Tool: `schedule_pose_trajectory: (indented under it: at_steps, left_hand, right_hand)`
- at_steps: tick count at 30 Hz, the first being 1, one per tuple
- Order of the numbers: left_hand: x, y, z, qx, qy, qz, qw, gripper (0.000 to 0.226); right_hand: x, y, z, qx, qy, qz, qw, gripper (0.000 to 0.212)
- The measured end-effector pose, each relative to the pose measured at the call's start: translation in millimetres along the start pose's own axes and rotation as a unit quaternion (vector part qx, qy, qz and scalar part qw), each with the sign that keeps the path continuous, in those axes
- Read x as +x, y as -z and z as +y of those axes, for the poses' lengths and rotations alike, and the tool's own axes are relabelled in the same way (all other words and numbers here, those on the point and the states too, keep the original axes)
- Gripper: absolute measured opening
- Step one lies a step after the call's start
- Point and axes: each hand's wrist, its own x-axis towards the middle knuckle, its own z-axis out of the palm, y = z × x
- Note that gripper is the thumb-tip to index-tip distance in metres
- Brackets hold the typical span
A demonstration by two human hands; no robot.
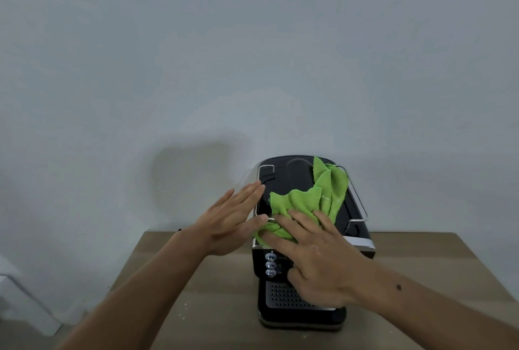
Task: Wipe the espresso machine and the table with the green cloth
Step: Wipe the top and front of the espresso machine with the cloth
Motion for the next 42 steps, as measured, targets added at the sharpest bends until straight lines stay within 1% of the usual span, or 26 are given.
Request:
schedule_pose_trajectory:
  at_steps: [2,4,6,9,12,14,15,16,18,20,21,22,25,27,29,31,34,39,42]
  left_hand:
    - [1,-1,0,0.003,0.003,-0.001,1.0,0.062]
    - [2,0,0,0.001,0.007,0.001,1.0,0.062]
    - [2,0,1,0.001,0.008,0.001,1.0,0.062]
    - [0,-1,3,0.0,0.009,0.003,1.0,0.062]
    - [0,-1,3,-0.003,0.008,0.008,1.0,0.062]
    - [0,0,2,-0.002,0.01,0.011,1.0,0.063]
    - [0,-1,2,-0.001,0.011,0.013,1.0,0.065]
    - [0,-1,2,0.001,0.011,0.015,1.0,0.07]
    - [-1,-2,2,0.001,0.009,0.016,1.0,0.079]
    - [-2,-4,2,-0.005,0.008,0.028,1.0,0.085]
    - [-2,-4,2,-0.009,0.007,0.035,0.999,0.085]
    - [-2,-5,3,-0.011,0.007,0.039,0.999,0.082]
    - [-1,-5,4,-0.01,0.006,0.048,0.999,0.077]
    - [-1,-4,4,-0.005,-0.001,0.055,0.998,0.085]
    - [-2,-5,3,-0.008,-0.003,0.062,0.998,0.089]
    - [-3,-7,3,-0.011,-0.004,0.066,0.998,0.086]
    - [-2,-10,2,-0.016,-0.013,0.082,0.996,0.089]
    - [-2,-13,1,-0.014,-0.021,0.11,0.994,0.089]
    - [-2,-14,3,-0.012,-0.02,0.114,0.993,0.089]
  right_hand:
    - [-2,-1,5,0.007,0.0,0.006,1.0,0.067]
    - [0,2,11,0.027,0.001,0.012,1.0,0.072]
    - [1,5,13,0.045,-0.008,-0.015,0.999,0.078]
    - [-12,7,14,0.035,0.009,-0.025,0.999,0.075]
    - [-18,13,28,0.066,-0.018,-0.054,0.996,0.078]
    - [-5,17,32,0.076,-0.044,-0.057,0.994,0.069]
    - [0,17,30,0.076,-0.059,-0.058,0.994,0.061]
    - [3,17,26,0.074,-0.071,-0.059,0.993,0.058]
    - [-6,14,14,0.073,-0.077,-0.059,0.993,0.062]
    - [-24,11,4,0.067,-0.064,-0.056,0.994,0.07]
    - [-30,11,1,0.067,-0.06,-0.059,0.994,0.075]
    - [-32,13,1,0.069,-0.064,-0.067,0.993,0.074]
    - [-16,19,12,0.109,-0.095,-0.093,0.985,0.059]
    - [-4,23,15,0.131,-0.112,-0.098,0.98,0.057]
    - [-5,22,11,0.123,-0.121,-0.095,0.98,0.058]
    - [-17,18,-1,0.105,-0.113,-0.08,0.985,0.061]
    - [-29,18,-10,0.097,-0.1,-0.058,0.989,0.061]
    - [10,26,17,0.097,-0.143,-0.114,0.978,0.054]
    - [46,25,36,0.116,-0.183,-0.111,0.97,0.054]
